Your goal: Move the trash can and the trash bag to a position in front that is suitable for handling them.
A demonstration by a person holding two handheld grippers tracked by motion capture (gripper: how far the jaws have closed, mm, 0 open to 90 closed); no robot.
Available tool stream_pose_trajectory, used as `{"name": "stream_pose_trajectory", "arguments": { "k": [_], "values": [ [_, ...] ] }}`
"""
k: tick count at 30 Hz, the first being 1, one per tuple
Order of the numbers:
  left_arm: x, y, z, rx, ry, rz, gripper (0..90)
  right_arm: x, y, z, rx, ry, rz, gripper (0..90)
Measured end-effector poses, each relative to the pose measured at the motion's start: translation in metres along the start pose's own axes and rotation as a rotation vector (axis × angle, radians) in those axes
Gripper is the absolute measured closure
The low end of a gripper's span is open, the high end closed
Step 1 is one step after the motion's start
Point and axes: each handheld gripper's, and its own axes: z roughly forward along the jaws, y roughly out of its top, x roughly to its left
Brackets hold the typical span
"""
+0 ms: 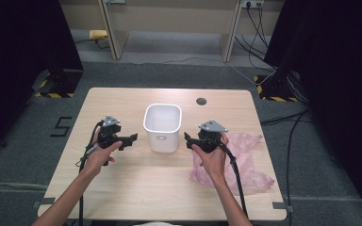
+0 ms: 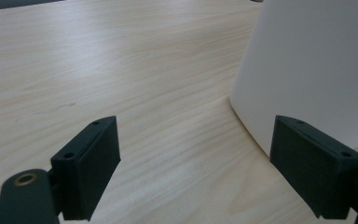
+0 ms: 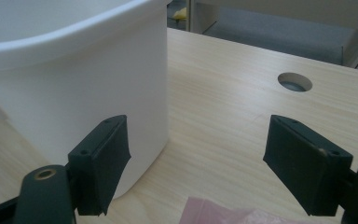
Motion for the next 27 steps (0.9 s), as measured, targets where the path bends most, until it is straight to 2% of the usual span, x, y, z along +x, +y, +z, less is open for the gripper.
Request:
{"name": "stream_pose_trajectory", "arguments": {
  "k": [5,8,12,14,21,23,24,25,26,27],
  "values": [
    [-0.007,0.008,0.012,0.01,-0.011,0.008,15.1,0.001,0.003,0.021,0.016,0.016,-0.012,22.7],
    [-0.009,0.012,0.02,-0.001,-0.021,0.006,15.2,0.001,0.003,0.025,0.013,0.03,0.005,22.9],
    [-0.008,0.014,0.034,0.007,-0.026,-0.018,15.2,-0.005,0.0,0.031,0.024,0.05,0.033,21.9],
    [-0.01,0.014,0.039,0.009,-0.031,-0.016,16.0,-0.007,-0.001,0.036,0.029,0.063,0.045,21.9],
    [-0.014,0.015,0.037,0.037,-0.018,-0.026,20.3,-0.009,-0.003,0.039,0.028,0.096,0.07,25.0],
    [-0.016,0.015,0.035,0.054,-0.023,-0.016,27.5,-0.008,-0.004,0.038,0.023,0.112,0.074,27.6],
    [-0.02,0.013,0.032,0.062,-0.002,0.016,29.3,-0.006,-0.003,0.037,0.018,0.127,0.057,27.9],
    [-0.02,0.013,0.032,0.062,-0.002,0.016,29.8,-0.006,-0.003,0.037,0.018,0.127,0.057,27.9],
    [-0.024,0.011,0.028,0.067,0.011,0.045,30.5,-0.004,-0.003,0.034,0.016,0.137,0.051,28.0],
    [-0.024,0.011,0.028,0.067,0.011,0.045,31.3,-0.004,-0.003,0.034,0.016,0.137,0.051,28.0]
  ]
}}
